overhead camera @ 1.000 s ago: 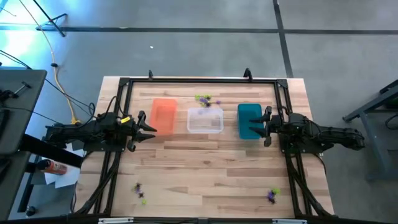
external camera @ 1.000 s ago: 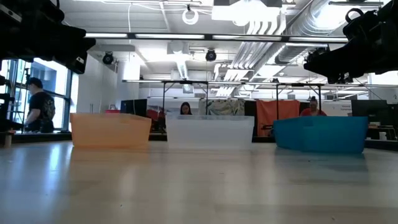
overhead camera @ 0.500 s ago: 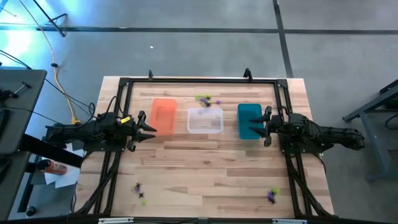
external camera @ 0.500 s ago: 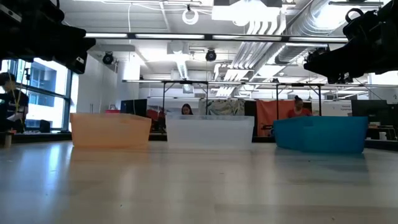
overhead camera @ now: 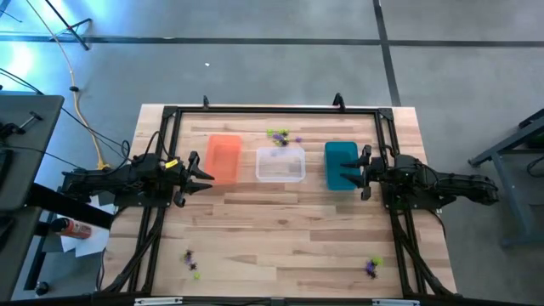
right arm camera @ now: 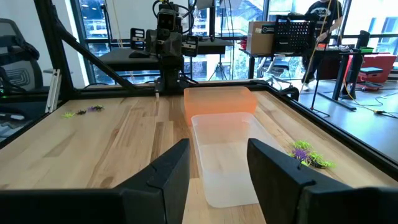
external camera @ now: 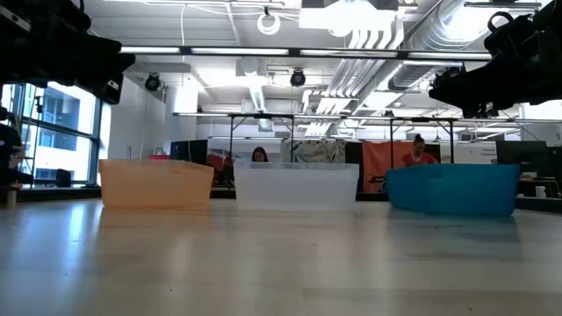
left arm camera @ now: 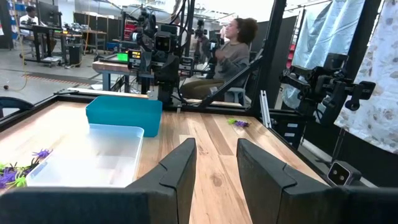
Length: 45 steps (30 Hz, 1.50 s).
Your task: Sort Halloween decoration
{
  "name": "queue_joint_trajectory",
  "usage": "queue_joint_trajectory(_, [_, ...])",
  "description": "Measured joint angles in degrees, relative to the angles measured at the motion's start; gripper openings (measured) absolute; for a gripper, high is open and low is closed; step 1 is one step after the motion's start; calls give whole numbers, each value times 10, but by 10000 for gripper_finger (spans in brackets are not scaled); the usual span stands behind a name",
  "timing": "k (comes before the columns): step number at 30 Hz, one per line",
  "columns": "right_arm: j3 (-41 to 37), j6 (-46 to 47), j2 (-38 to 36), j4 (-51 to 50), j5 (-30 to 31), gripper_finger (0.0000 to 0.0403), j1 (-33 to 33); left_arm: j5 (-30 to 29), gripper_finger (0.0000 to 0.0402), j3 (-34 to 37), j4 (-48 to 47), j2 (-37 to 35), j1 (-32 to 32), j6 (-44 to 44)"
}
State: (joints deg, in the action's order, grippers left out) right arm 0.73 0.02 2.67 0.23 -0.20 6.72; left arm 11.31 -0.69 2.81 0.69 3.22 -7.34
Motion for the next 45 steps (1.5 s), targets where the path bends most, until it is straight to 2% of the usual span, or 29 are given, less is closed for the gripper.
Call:
queue_joint_trajectory(21, [0, 9, 0, 8, 0, 156, 0, 0, 106, 0, 0, 0, 0, 0])
queue_joint_trajectory(23, [0, 78, 0, 39, -2, 156, 0, 0, 106, 0, 0, 0, 0, 0])
queue_joint_trajectory(26, [0, 281, 0, 121, -3, 156, 0, 0, 106, 0, 0, 0, 0, 0])
queue_joint_trajectory(28, [0, 388, 0, 177, 30, 156, 0, 0, 106, 0, 0, 0, 0, 0])
queue_joint_trajectory(30, [0, 440, 0, 224, 75, 156, 0, 0, 106, 0, 0, 0, 0, 0])
queue_joint_trajectory(35, [0, 461, 0, 302, 219, 156, 0, 0, 106, 0, 0, 0, 0, 0])
queue_joint_trajectory(39, [0, 487, 0, 311, 336, 156, 0, 0, 106, 0, 0, 0, 0, 0])
queue_joint_trajectory(42, [0, 520, 10, 295, 374, 156, 0, 0, 106, 0, 0, 0, 0, 0])
queue_joint_trajectory(45, [0, 582, 43, 305, 375, 156, 0, 0, 106, 0, 0, 0, 0, 0])
